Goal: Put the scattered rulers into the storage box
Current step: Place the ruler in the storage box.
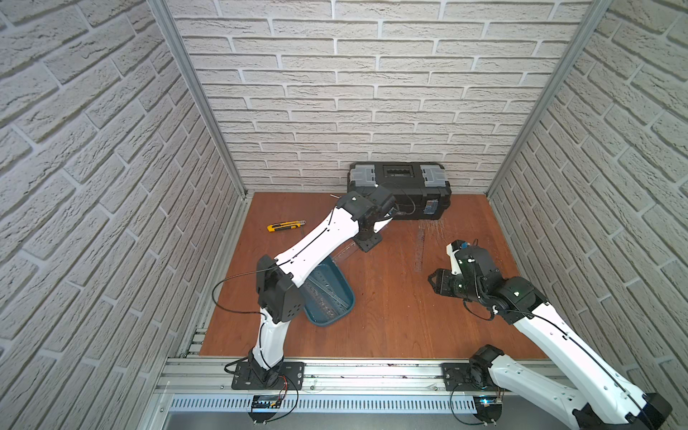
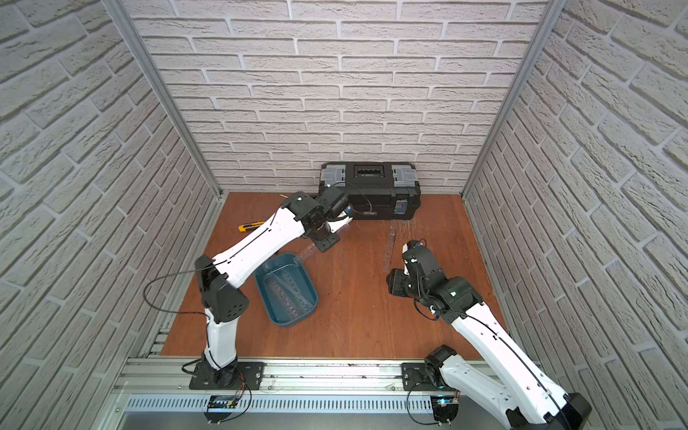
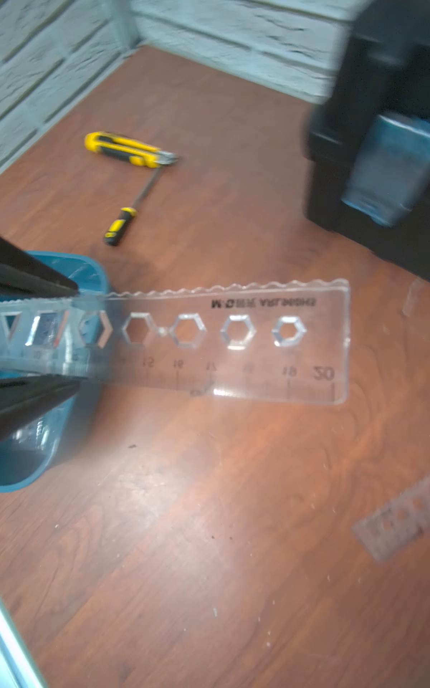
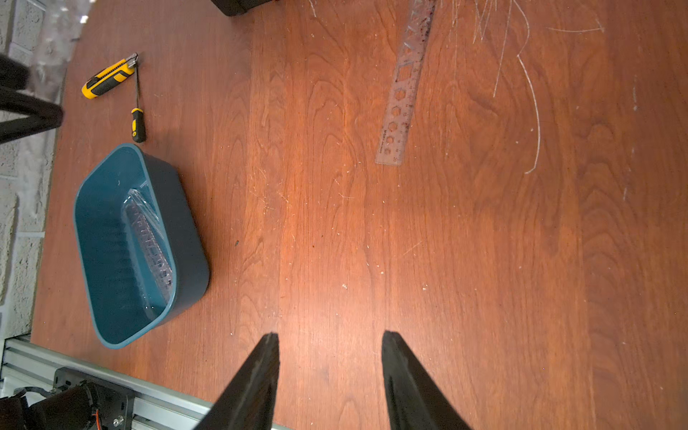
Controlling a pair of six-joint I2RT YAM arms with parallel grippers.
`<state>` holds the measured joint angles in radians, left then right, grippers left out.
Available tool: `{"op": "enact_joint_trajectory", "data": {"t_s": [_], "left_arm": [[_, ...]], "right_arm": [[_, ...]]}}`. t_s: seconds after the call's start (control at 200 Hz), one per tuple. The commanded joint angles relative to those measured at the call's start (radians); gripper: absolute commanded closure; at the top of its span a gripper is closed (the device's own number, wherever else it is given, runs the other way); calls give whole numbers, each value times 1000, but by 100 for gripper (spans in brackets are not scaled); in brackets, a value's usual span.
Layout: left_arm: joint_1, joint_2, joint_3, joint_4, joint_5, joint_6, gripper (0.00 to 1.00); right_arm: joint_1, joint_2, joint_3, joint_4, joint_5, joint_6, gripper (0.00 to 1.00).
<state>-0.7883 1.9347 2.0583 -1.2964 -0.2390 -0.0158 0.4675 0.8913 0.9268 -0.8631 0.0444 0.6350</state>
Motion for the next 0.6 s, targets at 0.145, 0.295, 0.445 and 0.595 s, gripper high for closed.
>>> {"op": "enact_joint_trajectory", "data": {"t_s": [0.145,0.295,0.445,0.595], "left_arm": [[74,-229,-349,54,12,-355,62],[95,-326,-534,160,66,-536,61],[111,-383,-691,254,107,-670,58],[140,-409,-773,287,98,-709,53]], "right_arm": [[-4,46,27,122,-76,-27,50],[-4,74,27,139,-111,-37,50],[-4,89,18,147,-134,-43,51],[-4,86,-4,160,-127,-43,51]]}}
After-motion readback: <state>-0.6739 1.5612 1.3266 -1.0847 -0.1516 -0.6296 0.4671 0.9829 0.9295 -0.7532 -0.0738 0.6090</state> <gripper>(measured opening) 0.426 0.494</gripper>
